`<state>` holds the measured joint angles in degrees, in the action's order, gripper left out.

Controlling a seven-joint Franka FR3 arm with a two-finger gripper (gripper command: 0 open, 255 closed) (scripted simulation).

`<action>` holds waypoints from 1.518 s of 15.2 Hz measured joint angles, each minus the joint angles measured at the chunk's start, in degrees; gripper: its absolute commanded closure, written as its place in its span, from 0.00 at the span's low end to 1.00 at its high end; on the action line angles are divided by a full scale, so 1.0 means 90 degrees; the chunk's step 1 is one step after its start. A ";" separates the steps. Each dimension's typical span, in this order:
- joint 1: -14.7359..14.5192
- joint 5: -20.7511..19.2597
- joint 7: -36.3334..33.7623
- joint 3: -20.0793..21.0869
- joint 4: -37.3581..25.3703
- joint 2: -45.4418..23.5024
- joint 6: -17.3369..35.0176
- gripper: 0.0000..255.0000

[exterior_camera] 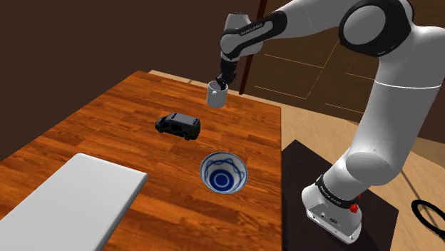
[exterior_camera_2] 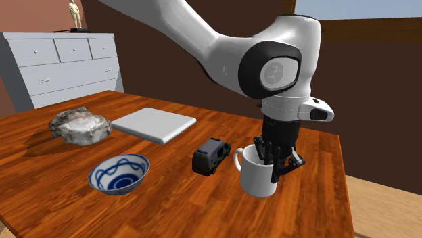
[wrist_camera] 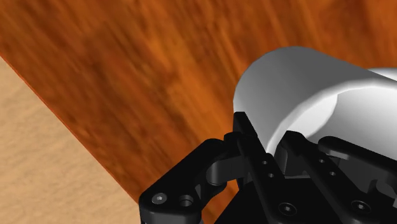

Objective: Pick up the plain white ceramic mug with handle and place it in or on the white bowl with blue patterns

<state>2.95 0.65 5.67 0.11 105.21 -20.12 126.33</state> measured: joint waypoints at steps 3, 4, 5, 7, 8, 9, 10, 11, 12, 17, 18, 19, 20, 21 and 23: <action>-0.0005 -0.0002 -0.0011 0.0002 -0.0068 0.0138 -0.0206 1.00; -0.0004 -0.0001 -0.0010 0.0001 -0.0099 0.0193 -0.0292 1.00; -0.0011 -0.0004 -0.0022 0.0004 -0.0159 0.0224 -0.0381 1.00; -0.0008 -0.0004 -0.0020 0.0003 -0.0225 0.0287 -0.0513 1.00; -0.0010 -0.0006 -0.0022 0.0003 -0.0293 0.0299 -0.0593 1.00; -0.0001 -0.0004 -0.0010 -0.0001 -0.0343 0.0333 -0.0678 1.00; 0.0000 -0.0004 -0.0009 -0.0001 -0.0386 0.0358 -0.0744 1.00; 0.0001 -0.0004 -0.0009 -0.0002 -0.0429 0.0396 -0.0826 1.00; -0.0005 -0.0006 -0.0019 0.0001 -0.0463 0.0433 -0.0896 1.00; -0.0161 -0.0025 -0.0272 0.0093 0.0259 0.1091 -0.0832 1.00; -0.0208 -0.0027 -0.0353 0.0127 0.0557 0.1316 -0.0757 1.00; -0.0253 -0.0027 -0.0432 0.0161 0.0813 0.1523 -0.0709 1.00; -0.0299 -0.0028 -0.0514 0.0198 0.1048 0.1706 -0.0656 1.00; -0.0363 -0.0027 -0.0632 0.0253 0.1235 0.1856 -0.0619 1.00; -0.0460 -0.0011 -0.0811 0.0344 0.1689 0.2240 -0.0548 1.00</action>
<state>-1.19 0.54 -1.63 3.20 120.42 0.04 121.41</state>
